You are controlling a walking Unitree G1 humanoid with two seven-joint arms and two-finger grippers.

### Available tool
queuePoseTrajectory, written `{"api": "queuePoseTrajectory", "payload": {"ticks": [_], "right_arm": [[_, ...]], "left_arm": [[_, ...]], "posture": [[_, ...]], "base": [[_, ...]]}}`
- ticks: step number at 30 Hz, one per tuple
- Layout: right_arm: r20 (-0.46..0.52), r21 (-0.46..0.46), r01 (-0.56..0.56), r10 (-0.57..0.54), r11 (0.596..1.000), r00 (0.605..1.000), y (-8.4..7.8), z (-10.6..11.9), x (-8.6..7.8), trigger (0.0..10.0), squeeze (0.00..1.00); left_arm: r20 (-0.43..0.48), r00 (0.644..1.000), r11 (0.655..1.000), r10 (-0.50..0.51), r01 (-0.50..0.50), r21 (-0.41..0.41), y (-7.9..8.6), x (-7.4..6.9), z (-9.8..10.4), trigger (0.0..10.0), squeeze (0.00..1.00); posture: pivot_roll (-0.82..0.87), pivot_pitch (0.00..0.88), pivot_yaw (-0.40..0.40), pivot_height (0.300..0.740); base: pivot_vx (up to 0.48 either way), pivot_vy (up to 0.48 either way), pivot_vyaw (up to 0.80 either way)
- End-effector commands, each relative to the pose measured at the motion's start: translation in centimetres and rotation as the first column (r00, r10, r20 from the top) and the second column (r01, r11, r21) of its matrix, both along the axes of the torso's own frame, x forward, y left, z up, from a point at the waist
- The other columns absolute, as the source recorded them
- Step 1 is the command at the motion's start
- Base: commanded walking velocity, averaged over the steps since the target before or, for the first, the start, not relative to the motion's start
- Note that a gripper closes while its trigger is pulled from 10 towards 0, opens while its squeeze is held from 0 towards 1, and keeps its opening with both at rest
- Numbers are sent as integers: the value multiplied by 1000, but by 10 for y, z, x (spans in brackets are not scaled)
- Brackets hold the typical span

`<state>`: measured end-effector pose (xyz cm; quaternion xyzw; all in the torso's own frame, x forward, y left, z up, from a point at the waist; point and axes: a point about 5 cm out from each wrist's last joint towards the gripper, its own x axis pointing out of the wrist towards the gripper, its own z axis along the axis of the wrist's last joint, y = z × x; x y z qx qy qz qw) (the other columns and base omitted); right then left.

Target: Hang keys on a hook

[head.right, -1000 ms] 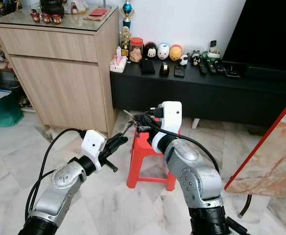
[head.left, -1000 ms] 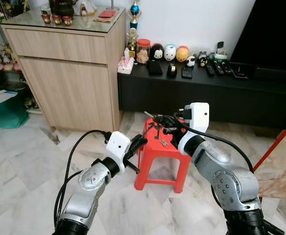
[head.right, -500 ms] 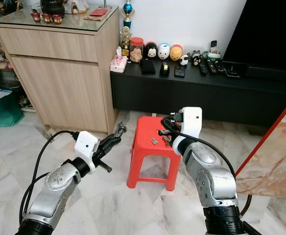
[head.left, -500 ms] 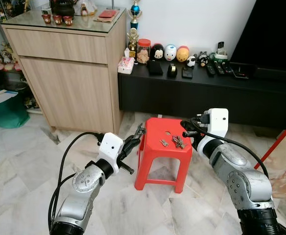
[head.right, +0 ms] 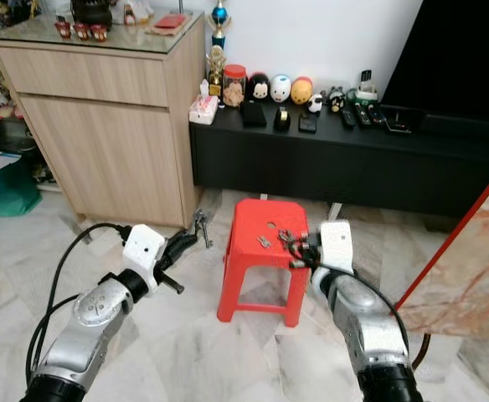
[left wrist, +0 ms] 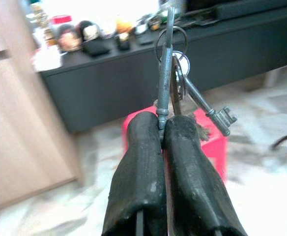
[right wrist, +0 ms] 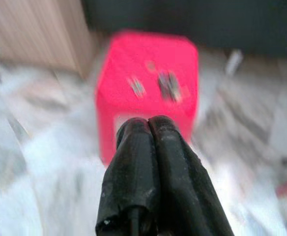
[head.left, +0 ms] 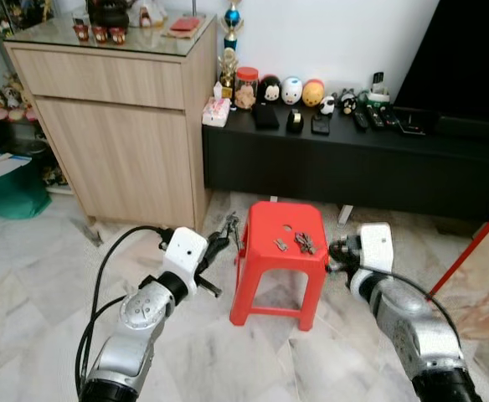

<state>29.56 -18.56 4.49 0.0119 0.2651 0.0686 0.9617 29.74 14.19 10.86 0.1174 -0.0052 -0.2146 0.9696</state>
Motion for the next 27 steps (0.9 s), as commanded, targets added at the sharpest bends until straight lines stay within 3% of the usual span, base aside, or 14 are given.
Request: {"api": "queuePoseTrajectory", "payload": {"ticks": [1, 2, 4, 6, 11, 15, 17, 20, 22, 23, 24, 25, 26, 27], "right_arm": [[-74, -39, 4, -7, 999, 997, -7, -24, -13, 10000, 0], [-146, -83, -2, -11, 997, 989, -11, -44, -25, 10000, 0], [-167, -104, -9, -9, 995, 986, -12, -49, -29, 10000, 0], [-281, -134, -11, -27, 991, 959, -16, -79, -54, 10000, 0], [-359, -149, -22, -33, 989, 933, -15, -97, -75, 10000, 0], [-409, -140, -16, -43, 990, 912, -12, -109, -91, 10000, 0], [-431, -143, -10, -53, 990, 901, -12, -114, -96, 10000, 0], [-462, -158, -31, -46, 987, 886, -12, -120, -105, 10000, 0], [-477, -166, -46, -39, 985, 878, -11, -123, -109, 10000, 0], [-477, -166, -46, -39, 985, 878, -11, -123, -109, 10000, 0], [-486, -168, -52, -37, 985, 873, -11, -124, -112, 10000, 0], [-485, -170, -57, -33, 984, 874, -11, -125, -113, 10000, 0], [-485, -170, -57, -33, 984, 874, -11, -125, -113, 10000, 0], [-484, -170, -65, -26, 983, 875, -11, -127, -114, 10000, 0]], "left_arm": [[23, 999, 999, 46, -47, 13, 5, 3, 2, 2118, 0], [23, 998, 998, 62, -62, 13, 6, 3, 2, 10000, 0], [21, 998, 998, 63, -64, 16, 6, 4, 2, 10000, 0], [25, 999, 995, 48, -50, 86, 6, 5, 0, 10000, 0], [24, 999, 988, 26, -30, 152, 7, 5, -1, 10000, 0], [-83, 997, 969, 2, 18, 246, 15, 2, -21, 10000, 0], [-211, 977, 951, 34, 33, 307, 26, -3, -45, 10000, 0], [-407, 904, 907, 131, 56, 417, 50, -20, -87, 10000, 0], [-524, 818, 850, 236, 88, 519, 73, -42, -118, 10000, 0], [-524, 818, 850, 236, 88, 519, 73, -42, -118, 10000, 0], [-625, 734, 762, 264, 238, 602, 90, -71, -144, 10000, 0], [-666, 698, 746, 264, 290, 600, 94, -83, -152, 10000, 0], [-666, 698, 746, 264, 290, 600, 94, -83, -152, 10000, 0], [-732, 623, 814, 275, 254, 522, 95, -101, -164, 10000, 0]], "posture": [[19, 0, -113, 740], [23, 0, -113, 740], [23, 0, -113, 740], [31, 0, -110, 740], [38, 0, -106, 740], [36, 0, -95, 740], [38, 0, -91, 740], [40, 0, -85, 740], [44, 0, -82, 740], [44, 0, -82, 740], [39, 0, -79, 740], [39, 0, -79, 740], [39, 0, -79, 740], [42, 0, -78, 740]], "base": [[0, 0, 0], [0, 0, 0], [0, 0, 0], [0, 0, 0], [0, 0, 0], [0, 0, 0], [0, 0, 0], [0, 0, 0], [0, 0, 0], [0, 0, 0], [0, 0, 0], [0, 0, 0], [0, 0, 0], [0, 0, 0]]}}
